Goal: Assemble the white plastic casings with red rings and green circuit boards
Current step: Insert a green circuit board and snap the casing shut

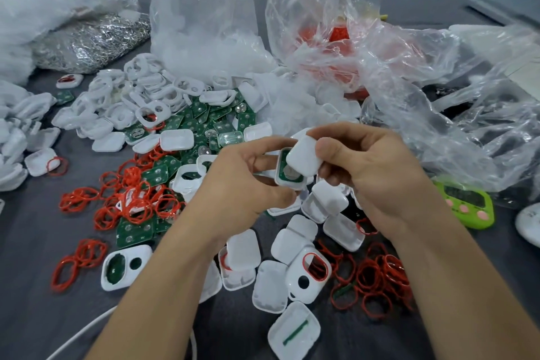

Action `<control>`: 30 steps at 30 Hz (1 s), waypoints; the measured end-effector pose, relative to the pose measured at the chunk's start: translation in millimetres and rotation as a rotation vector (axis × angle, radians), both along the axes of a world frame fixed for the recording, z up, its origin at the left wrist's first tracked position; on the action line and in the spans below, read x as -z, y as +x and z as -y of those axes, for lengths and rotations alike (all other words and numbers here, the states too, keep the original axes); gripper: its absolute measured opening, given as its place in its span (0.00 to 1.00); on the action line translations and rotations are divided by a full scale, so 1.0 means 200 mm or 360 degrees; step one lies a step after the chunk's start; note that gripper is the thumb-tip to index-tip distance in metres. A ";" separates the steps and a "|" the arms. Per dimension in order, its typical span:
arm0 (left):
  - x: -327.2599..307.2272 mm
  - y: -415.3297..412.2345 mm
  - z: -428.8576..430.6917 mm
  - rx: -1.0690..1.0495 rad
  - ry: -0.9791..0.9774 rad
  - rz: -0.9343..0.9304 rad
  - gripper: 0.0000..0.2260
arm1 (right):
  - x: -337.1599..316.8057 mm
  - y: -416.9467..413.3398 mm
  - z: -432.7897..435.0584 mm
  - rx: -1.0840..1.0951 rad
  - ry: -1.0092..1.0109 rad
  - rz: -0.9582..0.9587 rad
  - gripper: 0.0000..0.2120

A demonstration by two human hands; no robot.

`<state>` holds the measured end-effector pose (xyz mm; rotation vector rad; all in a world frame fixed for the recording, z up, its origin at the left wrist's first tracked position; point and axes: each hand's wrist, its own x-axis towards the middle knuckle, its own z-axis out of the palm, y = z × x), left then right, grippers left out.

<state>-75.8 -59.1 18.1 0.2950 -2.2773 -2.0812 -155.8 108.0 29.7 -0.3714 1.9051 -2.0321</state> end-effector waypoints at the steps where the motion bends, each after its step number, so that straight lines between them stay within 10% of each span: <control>1: 0.00 0.00 0.00 -0.0002 -0.0004 -0.0002 0.30 | 0.00 0.00 0.00 -0.0016 -0.0065 0.0069 0.04; 17: 0.02 -0.01 0.03 -0.0074 0.0036 0.0023 0.29 | -0.03 -0.02 -0.05 -0.0037 -0.0289 0.0536 0.11; 25: 0.03 -0.01 0.04 -0.0102 0.0022 0.0025 0.28 | -0.03 0.00 -0.05 0.0066 0.0175 0.0209 0.21; 30: 0.03 -0.01 0.04 -0.0118 0.0046 0.0012 0.28 | 0.00 0.01 -0.05 0.0322 0.1201 -0.0688 0.12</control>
